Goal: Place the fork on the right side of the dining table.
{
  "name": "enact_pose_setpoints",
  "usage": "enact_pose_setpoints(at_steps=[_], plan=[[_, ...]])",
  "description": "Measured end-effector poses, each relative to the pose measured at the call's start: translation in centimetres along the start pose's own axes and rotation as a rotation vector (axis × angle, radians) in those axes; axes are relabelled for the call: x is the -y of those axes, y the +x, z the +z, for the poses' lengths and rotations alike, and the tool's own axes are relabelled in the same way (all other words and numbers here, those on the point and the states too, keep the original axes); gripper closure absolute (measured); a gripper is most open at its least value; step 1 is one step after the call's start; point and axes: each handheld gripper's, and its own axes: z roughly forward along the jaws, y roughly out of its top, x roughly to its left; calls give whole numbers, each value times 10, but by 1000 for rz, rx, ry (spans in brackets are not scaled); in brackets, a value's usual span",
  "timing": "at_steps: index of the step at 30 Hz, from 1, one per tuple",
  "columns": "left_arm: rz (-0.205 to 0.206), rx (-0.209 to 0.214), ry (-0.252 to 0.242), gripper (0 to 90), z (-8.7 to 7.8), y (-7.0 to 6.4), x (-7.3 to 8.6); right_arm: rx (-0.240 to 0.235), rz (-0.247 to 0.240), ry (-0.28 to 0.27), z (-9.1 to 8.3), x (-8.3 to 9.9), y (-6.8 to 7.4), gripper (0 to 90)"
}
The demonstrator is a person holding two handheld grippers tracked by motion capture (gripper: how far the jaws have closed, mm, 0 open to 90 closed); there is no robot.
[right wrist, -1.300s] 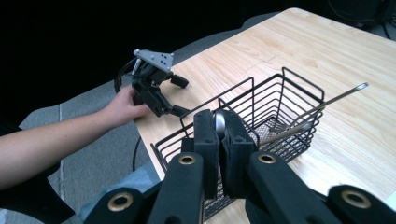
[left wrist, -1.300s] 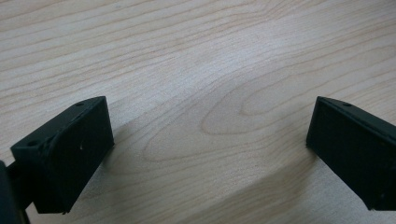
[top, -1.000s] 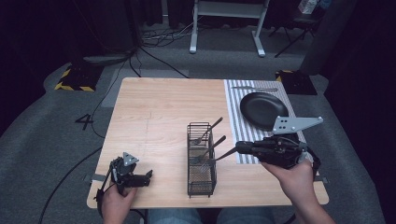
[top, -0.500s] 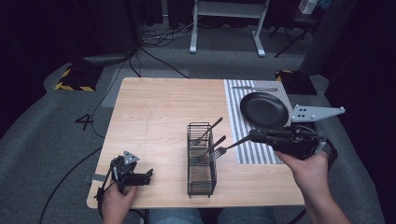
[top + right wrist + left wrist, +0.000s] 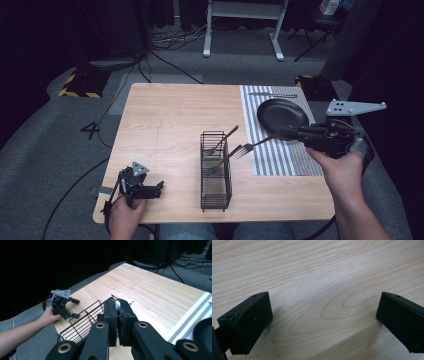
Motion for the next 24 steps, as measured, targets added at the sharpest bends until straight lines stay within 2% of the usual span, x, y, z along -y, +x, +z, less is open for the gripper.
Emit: enact_pose_setpoints(at_steps=[11,18,24], plan=[[0,0,0,5,0,0,0,47,19,-33,-22,-2,-12,867],[-1,1,0,5,0,0,0,95,43,-41,-38,1,-25,867],[1,0,0,5,0,0,0,134,73,-34,-44,7,-40,867]])
